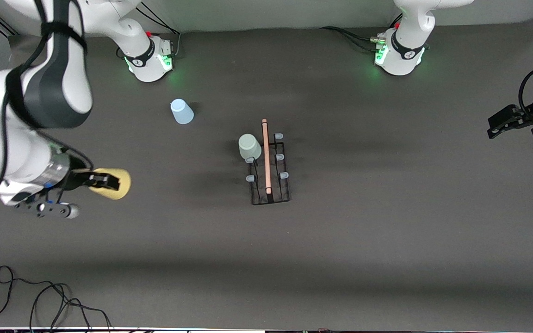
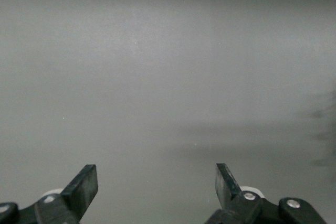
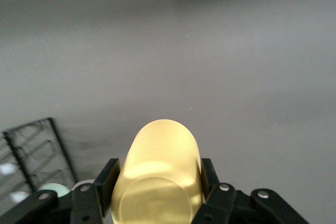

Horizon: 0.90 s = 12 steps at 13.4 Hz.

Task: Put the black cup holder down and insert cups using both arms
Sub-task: 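Lift the yellow cup and carry it over the rack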

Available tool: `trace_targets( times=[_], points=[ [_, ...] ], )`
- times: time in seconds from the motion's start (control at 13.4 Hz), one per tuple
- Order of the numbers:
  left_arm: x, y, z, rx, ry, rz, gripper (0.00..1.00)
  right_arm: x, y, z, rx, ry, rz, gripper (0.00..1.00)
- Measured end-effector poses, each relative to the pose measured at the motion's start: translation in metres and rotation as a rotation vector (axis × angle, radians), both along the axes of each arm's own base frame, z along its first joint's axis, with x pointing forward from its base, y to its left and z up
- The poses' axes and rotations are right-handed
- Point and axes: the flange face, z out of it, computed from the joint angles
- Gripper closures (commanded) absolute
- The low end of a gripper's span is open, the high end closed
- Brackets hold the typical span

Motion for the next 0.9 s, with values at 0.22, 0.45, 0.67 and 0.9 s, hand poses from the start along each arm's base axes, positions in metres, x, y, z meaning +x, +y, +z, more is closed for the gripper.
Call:
trace_targets(
  times=[0.22, 0.45, 0.67, 0.9],
  points=[
    [0.000, 0.004, 0.000, 0.000, -0.001, 0.009, 0.00, -0.024, 0.101, -0.006, -0.040, 0.006, -0.261, 0.71],
    [0.001, 0.013, -0.002, -0.001, 0.005, 0.025, 0.00, -0.041, 0.183, -0.026, -0.048, 0.019, -0.476, 0.72],
    [0.001, 0.018, 0.000, -0.001, -0.004, 0.035, 0.00, -0.045, 0.233, -0.040, -0.027, -0.002, -0.592, 0.73],
    [0.002, 0.017, 0.006, -0.002, -0.018, 0.032, 0.00, -0.049, 0.275, -0.059, -0.006, -0.028, -0.659, 0.74]
  ],
)
